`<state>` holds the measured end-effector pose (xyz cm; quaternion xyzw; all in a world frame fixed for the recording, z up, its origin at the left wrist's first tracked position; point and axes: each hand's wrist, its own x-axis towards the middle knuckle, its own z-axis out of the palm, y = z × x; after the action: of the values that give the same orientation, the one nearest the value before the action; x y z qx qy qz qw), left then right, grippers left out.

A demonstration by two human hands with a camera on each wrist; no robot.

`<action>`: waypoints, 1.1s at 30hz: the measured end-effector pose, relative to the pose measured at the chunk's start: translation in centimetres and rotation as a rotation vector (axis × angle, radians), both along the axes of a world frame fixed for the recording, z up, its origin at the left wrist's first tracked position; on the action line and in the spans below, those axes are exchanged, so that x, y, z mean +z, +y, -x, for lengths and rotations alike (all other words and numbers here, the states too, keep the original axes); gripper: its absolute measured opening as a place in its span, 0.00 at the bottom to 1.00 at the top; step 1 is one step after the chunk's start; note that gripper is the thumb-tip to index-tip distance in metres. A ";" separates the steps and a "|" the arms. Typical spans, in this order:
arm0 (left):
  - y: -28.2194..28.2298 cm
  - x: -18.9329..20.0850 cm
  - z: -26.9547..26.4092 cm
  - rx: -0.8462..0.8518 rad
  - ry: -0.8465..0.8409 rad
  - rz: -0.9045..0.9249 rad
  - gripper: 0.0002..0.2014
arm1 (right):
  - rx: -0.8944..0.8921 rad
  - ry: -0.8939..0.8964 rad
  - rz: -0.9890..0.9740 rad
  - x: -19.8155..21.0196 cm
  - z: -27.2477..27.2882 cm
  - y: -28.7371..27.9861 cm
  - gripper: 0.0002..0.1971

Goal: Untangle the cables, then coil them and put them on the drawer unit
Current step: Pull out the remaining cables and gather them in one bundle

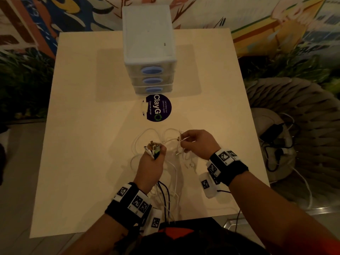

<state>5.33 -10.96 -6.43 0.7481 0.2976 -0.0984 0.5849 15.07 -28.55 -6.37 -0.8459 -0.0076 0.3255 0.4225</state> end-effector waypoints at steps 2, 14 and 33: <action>-0.1 -0.2 0.0 0.021 -0.074 -0.042 0.09 | 0.034 -0.024 0.007 0.4 0.4 0.0 0.08; -0.7 0.6 -0.5 0.022 0.037 0.006 0.18 | 0.074 -0.142 -0.007 1.9 0.8 -0.1 0.03; 0.7 1.0 0.7 0.141 0.018 0.394 0.11 | 0.217 -0.167 0.353 -0.4 -1.8 -5.0 0.17</action>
<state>4.65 -10.27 -5.46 0.5954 0.3295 -0.1201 0.7228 16.87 -33.59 -6.80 -0.9250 -0.0765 0.2941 0.2282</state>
